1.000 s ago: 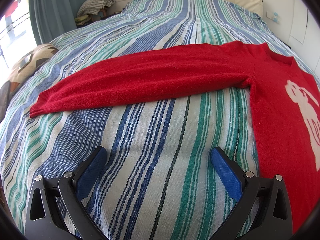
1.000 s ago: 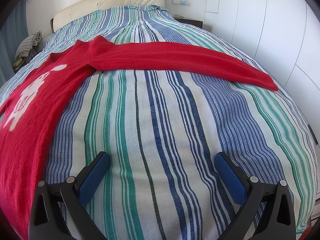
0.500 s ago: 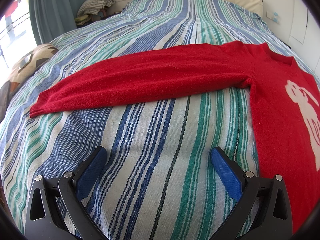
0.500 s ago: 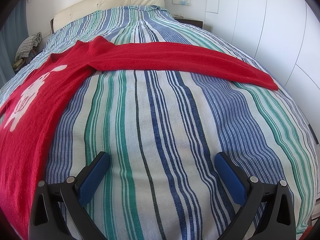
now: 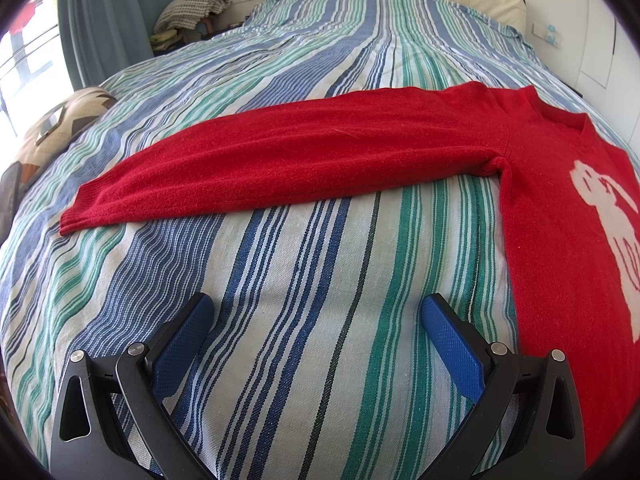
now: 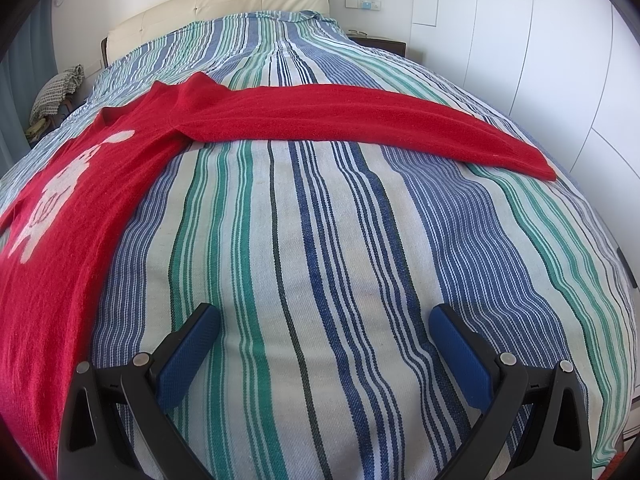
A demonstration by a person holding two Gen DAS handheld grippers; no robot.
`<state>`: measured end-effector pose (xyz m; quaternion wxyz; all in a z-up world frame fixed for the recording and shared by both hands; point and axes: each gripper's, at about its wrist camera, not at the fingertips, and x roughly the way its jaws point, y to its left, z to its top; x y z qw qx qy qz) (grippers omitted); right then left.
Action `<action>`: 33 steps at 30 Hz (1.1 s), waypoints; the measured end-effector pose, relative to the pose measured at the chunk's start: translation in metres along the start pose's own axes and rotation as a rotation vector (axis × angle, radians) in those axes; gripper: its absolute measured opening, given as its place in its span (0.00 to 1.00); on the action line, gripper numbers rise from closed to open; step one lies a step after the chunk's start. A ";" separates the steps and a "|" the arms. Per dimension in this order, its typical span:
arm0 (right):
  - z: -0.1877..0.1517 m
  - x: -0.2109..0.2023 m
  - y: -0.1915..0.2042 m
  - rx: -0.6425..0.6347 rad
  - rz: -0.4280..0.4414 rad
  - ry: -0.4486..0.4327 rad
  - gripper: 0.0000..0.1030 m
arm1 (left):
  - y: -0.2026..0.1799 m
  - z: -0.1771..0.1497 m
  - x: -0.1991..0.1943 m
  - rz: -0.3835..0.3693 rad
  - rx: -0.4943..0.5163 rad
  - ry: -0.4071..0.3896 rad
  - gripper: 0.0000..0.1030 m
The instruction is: Fold small clothes
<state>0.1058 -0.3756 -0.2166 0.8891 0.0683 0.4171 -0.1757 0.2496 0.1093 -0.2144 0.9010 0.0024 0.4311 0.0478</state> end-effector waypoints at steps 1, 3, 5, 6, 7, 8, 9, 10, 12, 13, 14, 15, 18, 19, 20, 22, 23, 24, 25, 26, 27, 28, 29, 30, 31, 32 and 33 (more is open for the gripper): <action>0.000 0.000 0.000 0.000 0.000 0.000 1.00 | 0.000 0.000 0.000 0.000 0.000 0.000 1.00; 0.000 0.000 0.000 0.000 0.000 0.000 1.00 | 0.000 0.000 0.000 0.000 0.000 0.000 1.00; 0.000 0.000 0.000 0.000 0.000 0.000 1.00 | 0.000 0.000 0.000 0.000 0.000 0.000 1.00; 0.000 0.000 0.000 0.000 0.000 0.000 1.00 | 0.000 0.000 0.000 0.000 0.000 0.000 1.00; 0.000 0.000 0.000 0.000 0.000 0.000 1.00 | 0.000 0.000 0.000 0.000 0.000 0.000 1.00; 0.000 0.000 0.000 0.000 0.000 0.000 1.00 | 0.000 0.000 0.000 0.000 0.000 0.000 1.00; 0.000 0.000 0.000 0.000 0.000 0.000 1.00 | 0.000 0.000 0.000 0.000 0.000 0.000 1.00; 0.000 0.000 0.000 0.000 0.000 0.000 1.00 | 0.000 0.000 0.000 0.000 0.000 0.000 1.00; 0.000 0.000 0.000 0.000 0.000 0.000 1.00 | 0.000 0.000 0.000 0.000 0.000 0.000 1.00; 0.000 0.000 0.000 0.000 -0.001 0.000 1.00 | 0.000 0.000 0.000 0.000 0.000 0.000 1.00; 0.000 0.000 0.000 0.000 -0.001 0.000 1.00 | 0.000 0.000 0.000 0.000 0.000 0.000 1.00; 0.000 0.000 0.000 -0.001 -0.001 0.000 1.00 | 0.000 0.000 0.000 0.000 0.000 0.000 1.00; 0.000 0.000 0.000 -0.001 -0.002 0.000 1.00 | 0.000 0.000 0.000 0.000 0.000 0.000 1.00; 0.000 -0.001 0.000 -0.001 -0.003 0.000 1.00 | 0.000 0.000 0.000 0.000 0.000 0.000 1.00; 0.001 -0.001 0.000 -0.002 -0.004 0.000 1.00 | 0.000 0.000 0.000 0.000 0.000 0.000 1.00; 0.001 -0.001 0.000 -0.001 -0.003 0.000 1.00 | 0.000 0.000 0.000 0.000 0.000 0.000 1.00; 0.001 -0.001 0.000 -0.001 -0.002 0.000 1.00 | 0.000 0.000 0.000 0.000 0.000 0.000 1.00; 0.001 -0.001 0.000 -0.001 -0.001 -0.001 1.00 | 0.000 0.000 0.000 0.000 0.000 0.000 1.00; 0.002 -0.001 0.001 -0.001 0.000 -0.002 1.00 | 0.000 0.000 0.000 0.000 0.000 0.000 1.00; 0.003 0.000 0.001 -0.001 -0.001 -0.002 1.00 | 0.000 0.000 0.000 0.000 0.000 0.000 1.00; 0.003 -0.001 0.001 -0.002 -0.002 -0.003 1.00 | 0.000 0.000 0.000 0.000 0.000 0.000 1.00; 0.003 -0.001 0.001 -0.002 -0.003 -0.003 1.00 | 0.000 0.000 0.000 0.000 0.000 0.000 1.00; 0.003 -0.002 0.001 -0.002 -0.003 -0.004 1.00 | 0.000 0.000 0.000 0.000 -0.001 0.000 1.00; 0.003 -0.002 0.002 -0.001 -0.002 -0.004 1.00 | 0.000 0.000 0.000 0.000 -0.001 0.000 1.00; 0.003 -0.002 0.002 -0.001 -0.002 -0.003 1.00 | 0.000 0.000 0.000 0.001 0.000 0.000 1.00; 0.003 -0.001 0.002 -0.001 -0.002 -0.003 1.00 | 0.000 0.000 0.000 0.000 -0.001 0.000 1.00; 0.003 -0.002 0.002 -0.001 -0.002 -0.004 1.00 | 0.000 0.000 0.000 0.000 -0.001 0.000 1.00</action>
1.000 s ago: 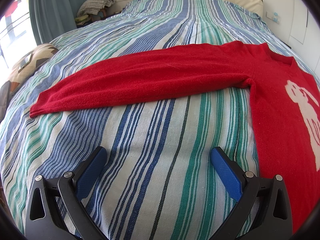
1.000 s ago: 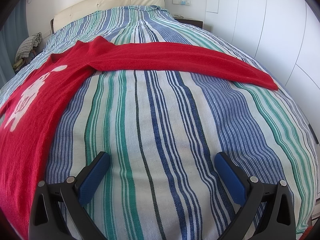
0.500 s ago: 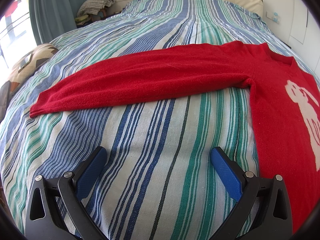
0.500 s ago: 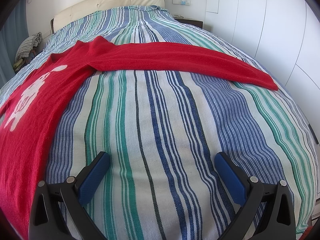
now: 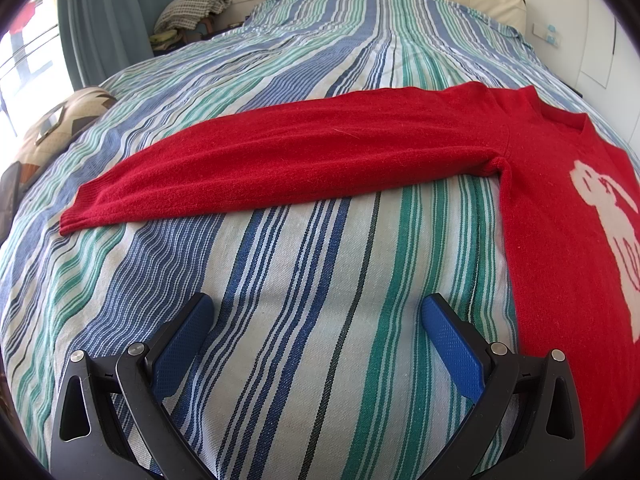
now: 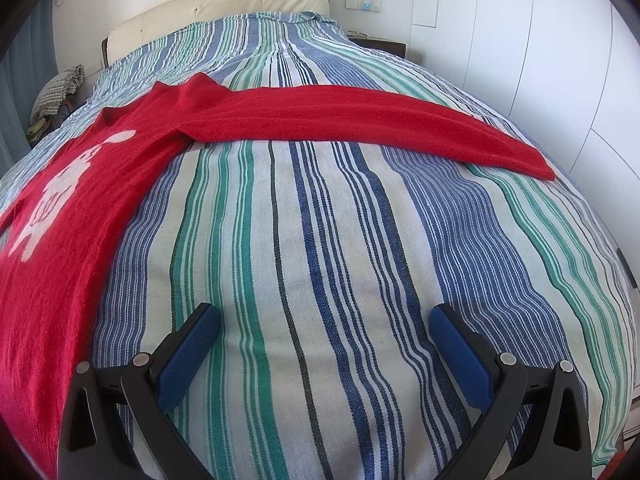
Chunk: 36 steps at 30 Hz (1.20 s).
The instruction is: Fold small clothes
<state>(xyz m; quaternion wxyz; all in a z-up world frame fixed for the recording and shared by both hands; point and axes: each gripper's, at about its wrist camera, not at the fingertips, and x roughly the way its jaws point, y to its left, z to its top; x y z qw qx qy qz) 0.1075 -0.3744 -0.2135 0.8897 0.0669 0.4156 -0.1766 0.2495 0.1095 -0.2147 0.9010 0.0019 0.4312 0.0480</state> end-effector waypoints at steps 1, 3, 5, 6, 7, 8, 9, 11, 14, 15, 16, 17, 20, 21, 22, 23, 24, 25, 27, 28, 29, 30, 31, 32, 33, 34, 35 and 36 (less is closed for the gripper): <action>0.000 0.000 0.000 0.000 -0.001 0.000 1.00 | 0.000 0.000 0.000 0.000 0.000 0.000 1.00; 0.000 0.000 0.000 0.000 0.000 0.000 1.00 | 0.000 0.000 0.000 0.000 0.000 0.000 1.00; 0.000 0.000 0.000 0.000 0.000 0.000 1.00 | 0.000 0.000 0.000 0.000 0.000 0.000 1.00; 0.000 0.000 0.000 0.000 0.000 0.000 1.00 | 0.000 0.000 0.000 0.001 0.000 0.000 1.00; 0.000 0.000 0.000 -0.001 -0.001 0.000 1.00 | 0.000 0.000 0.000 0.000 0.000 0.000 1.00; 0.000 0.000 0.000 -0.001 -0.001 0.000 1.00 | 0.000 0.000 0.000 0.000 -0.001 0.000 1.00; 0.001 0.000 0.000 -0.001 -0.001 0.000 1.00 | 0.000 0.000 0.000 0.000 0.000 0.000 1.00; 0.000 0.000 0.000 0.000 0.000 0.000 1.00 | 0.000 0.000 0.000 0.000 0.000 0.000 1.00; 0.000 0.000 0.000 0.001 0.002 0.003 1.00 | 0.000 0.000 0.000 0.001 0.000 0.000 1.00; 0.000 0.000 0.000 0.003 0.004 0.003 1.00 | 0.000 0.000 0.000 0.001 0.000 0.000 1.00; -0.001 0.000 -0.002 0.005 0.007 0.001 1.00 | 0.000 0.000 0.000 0.001 0.000 0.000 1.00; -0.001 0.000 -0.002 0.006 0.008 -0.001 1.00 | 0.000 0.000 0.000 0.000 -0.001 0.000 1.00; -0.002 -0.001 -0.001 0.002 0.003 -0.005 1.00 | 0.000 0.000 0.000 0.000 -0.001 0.000 1.00; -0.001 0.000 -0.001 0.003 0.004 -0.002 1.00 | 0.000 0.000 0.000 0.000 -0.001 0.000 1.00; -0.001 0.000 -0.001 0.004 0.005 -0.001 1.00 | 0.000 0.000 0.000 0.000 -0.001 0.000 1.00; -0.001 0.000 -0.001 0.004 0.005 -0.002 1.00 | 0.000 0.000 0.000 0.000 -0.001 0.000 1.00; -0.001 0.000 -0.002 0.003 0.004 -0.002 1.00 | 0.000 0.000 0.000 0.000 -0.001 0.000 1.00; -0.001 0.000 -0.002 0.003 0.004 -0.002 1.00 | 0.000 0.000 0.000 0.000 -0.001 0.000 1.00; -0.001 0.000 -0.002 0.004 0.006 -0.002 1.00 | 0.000 0.000 0.000 0.000 -0.001 0.000 1.00; -0.001 0.000 -0.002 0.004 0.005 -0.001 1.00 | 0.000 0.000 0.000 0.000 -0.001 0.000 1.00; -0.001 0.000 -0.002 0.004 0.005 -0.001 1.00 | 0.000 0.000 0.000 0.000 -0.001 0.000 1.00; -0.001 0.000 -0.002 0.003 0.005 -0.001 1.00 | 0.000 0.000 0.000 0.000 -0.001 0.000 1.00; -0.001 0.000 -0.002 0.003 0.004 -0.002 1.00 | 0.000 0.000 0.000 0.000 -0.001 0.000 1.00; -0.001 0.000 -0.002 0.004 0.005 -0.002 1.00 | 0.000 0.000 0.000 0.000 -0.001 0.000 1.00; -0.001 0.000 -0.002 0.004 0.005 -0.002 1.00 | 0.000 0.000 0.000 0.000 -0.001 0.000 1.00; -0.001 0.000 -0.002 0.004 0.005 -0.002 1.00 | 0.000 0.000 0.000 0.000 -0.001 0.000 1.00; -0.001 0.000 -0.002 0.004 0.005 -0.001 1.00 | 0.000 0.000 0.000 0.000 -0.001 0.000 1.00; -0.001 0.001 -0.001 0.004 0.005 -0.001 1.00 | 0.000 0.000 0.000 0.000 -0.001 0.000 1.00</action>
